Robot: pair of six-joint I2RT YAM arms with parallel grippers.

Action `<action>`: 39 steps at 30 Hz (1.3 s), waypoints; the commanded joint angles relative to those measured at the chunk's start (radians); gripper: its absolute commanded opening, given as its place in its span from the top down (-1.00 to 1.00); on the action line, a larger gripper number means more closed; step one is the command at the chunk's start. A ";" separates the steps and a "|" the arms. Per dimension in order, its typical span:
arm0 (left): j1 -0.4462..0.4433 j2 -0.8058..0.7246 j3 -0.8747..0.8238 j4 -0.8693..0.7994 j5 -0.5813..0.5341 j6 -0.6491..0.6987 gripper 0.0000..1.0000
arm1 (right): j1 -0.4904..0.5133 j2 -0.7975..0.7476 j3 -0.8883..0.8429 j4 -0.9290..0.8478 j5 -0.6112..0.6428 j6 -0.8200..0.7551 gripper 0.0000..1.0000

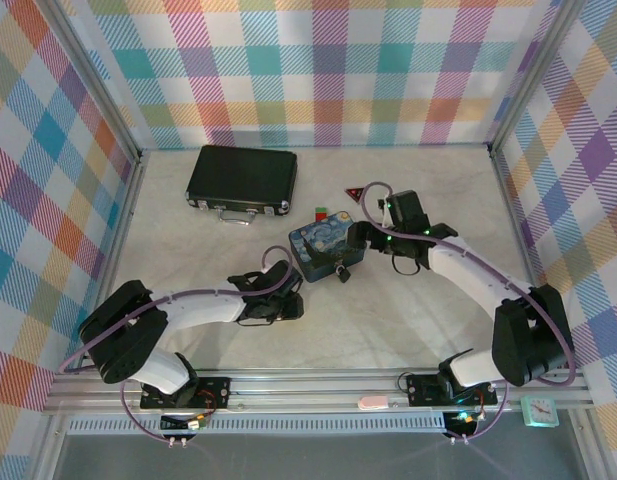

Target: Unlock a padlock with a key

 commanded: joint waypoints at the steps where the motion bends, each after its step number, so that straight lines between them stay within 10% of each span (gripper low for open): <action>1: -0.008 -0.048 0.003 -0.015 -0.030 -0.030 0.04 | 0.079 -0.060 -0.029 -0.022 -0.045 -0.012 -0.98; 15: 0.316 -0.465 -0.149 -0.058 -0.189 -0.036 -0.27 | 0.579 0.229 0.157 -0.139 0.054 -0.048 -0.37; 26: 0.617 -0.513 -0.202 0.088 -0.027 -0.042 -0.36 | 0.604 0.499 0.355 -0.175 0.073 -0.199 -0.18; 39: 0.633 -0.527 -0.228 0.122 -0.016 -0.067 -0.37 | 0.608 0.613 0.373 -0.162 0.118 -0.209 0.11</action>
